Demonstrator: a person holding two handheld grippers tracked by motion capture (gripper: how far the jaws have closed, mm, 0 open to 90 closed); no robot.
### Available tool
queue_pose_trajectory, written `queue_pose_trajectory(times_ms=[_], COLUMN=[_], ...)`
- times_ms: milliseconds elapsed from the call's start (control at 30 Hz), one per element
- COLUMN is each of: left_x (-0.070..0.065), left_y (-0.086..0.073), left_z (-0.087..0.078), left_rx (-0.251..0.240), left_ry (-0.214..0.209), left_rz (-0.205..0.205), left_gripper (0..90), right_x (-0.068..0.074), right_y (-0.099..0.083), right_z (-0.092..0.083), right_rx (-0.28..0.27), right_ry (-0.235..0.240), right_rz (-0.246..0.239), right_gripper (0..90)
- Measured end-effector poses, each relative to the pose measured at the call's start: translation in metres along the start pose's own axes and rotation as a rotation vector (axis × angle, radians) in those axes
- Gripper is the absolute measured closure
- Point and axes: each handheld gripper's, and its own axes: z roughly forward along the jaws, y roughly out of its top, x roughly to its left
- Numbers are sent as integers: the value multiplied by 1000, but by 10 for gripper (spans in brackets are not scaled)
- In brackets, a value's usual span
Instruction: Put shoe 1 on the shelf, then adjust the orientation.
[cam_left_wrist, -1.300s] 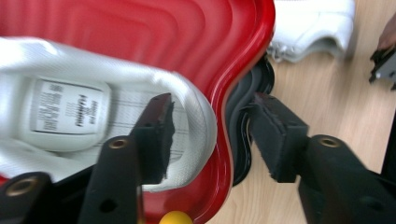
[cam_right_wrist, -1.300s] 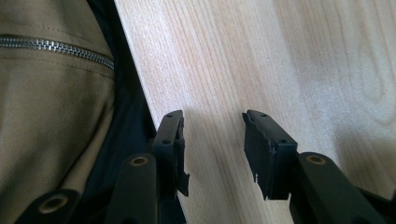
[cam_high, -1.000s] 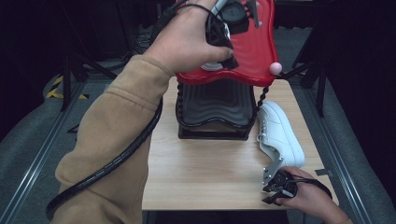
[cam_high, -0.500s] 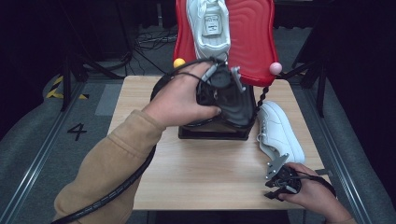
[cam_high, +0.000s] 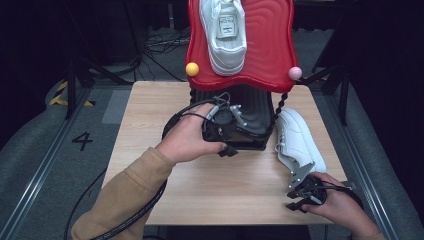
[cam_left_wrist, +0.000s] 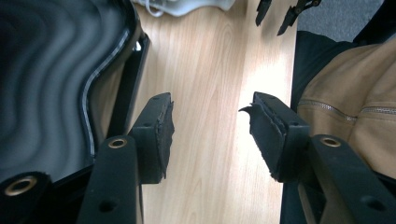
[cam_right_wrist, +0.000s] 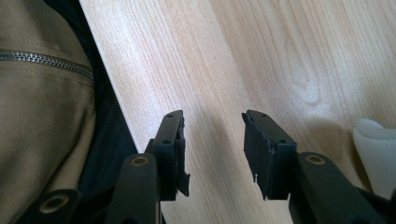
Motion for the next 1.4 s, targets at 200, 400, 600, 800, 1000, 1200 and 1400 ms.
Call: queue_pose_trajectory(times_ms=[200,400,600,800,1000,1200,1400], left_x=[2,1,1,0,1,0,0], left_y=[-25,-56,-74,-83,-87,-90,-95], left_z=[23,52,68,78,79,78,77], left_rx=[-9,-36,-52,-63,-53,-65,-68], left_ry=[-8,-31,-33,-33,-26,-25,-18], left_rz=[-68,-118,-156,-176,-195,-202,-217], left_gripper=[473,465,456,449,442,440,439], right_x=[-2,-5,-6,-6,-7,-7,-7], right_y=[0,1,2,2,2,3,3], right_z=[0,-3,-4,-8,-14,-20,-38], right_rx=[-1,-15,-17,-30,-52,-70,-125], right_ry=[-2,-7,-9,-13,-19,-28,-31], right_rz=[6,15,16,16,16,36,134], right_gripper=[585,585,586,586,586,626,752])
